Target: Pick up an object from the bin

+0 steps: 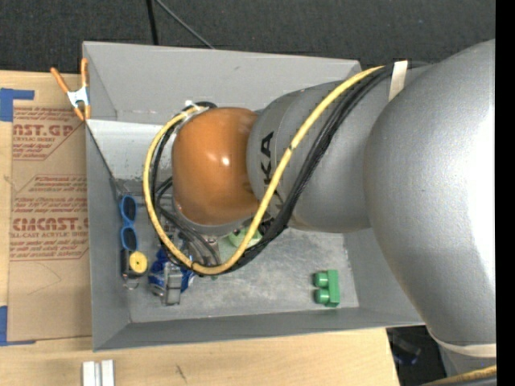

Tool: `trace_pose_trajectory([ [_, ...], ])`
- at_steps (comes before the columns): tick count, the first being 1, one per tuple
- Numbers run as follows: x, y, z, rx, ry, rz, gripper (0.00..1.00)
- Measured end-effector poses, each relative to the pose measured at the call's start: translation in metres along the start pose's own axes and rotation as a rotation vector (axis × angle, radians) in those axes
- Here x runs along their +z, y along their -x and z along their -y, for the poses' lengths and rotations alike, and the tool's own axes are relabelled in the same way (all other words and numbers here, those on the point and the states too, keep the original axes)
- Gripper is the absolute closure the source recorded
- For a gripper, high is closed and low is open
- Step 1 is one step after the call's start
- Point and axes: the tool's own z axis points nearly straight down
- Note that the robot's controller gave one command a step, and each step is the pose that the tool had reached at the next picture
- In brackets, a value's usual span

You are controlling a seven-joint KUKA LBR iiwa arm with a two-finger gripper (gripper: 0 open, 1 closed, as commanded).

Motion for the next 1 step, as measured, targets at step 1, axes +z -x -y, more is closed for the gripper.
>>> trace_pose_trajectory([
  [1,0.0965,0.0367,0.0813,-0.051,-0.005,-0.001,0.0],
])
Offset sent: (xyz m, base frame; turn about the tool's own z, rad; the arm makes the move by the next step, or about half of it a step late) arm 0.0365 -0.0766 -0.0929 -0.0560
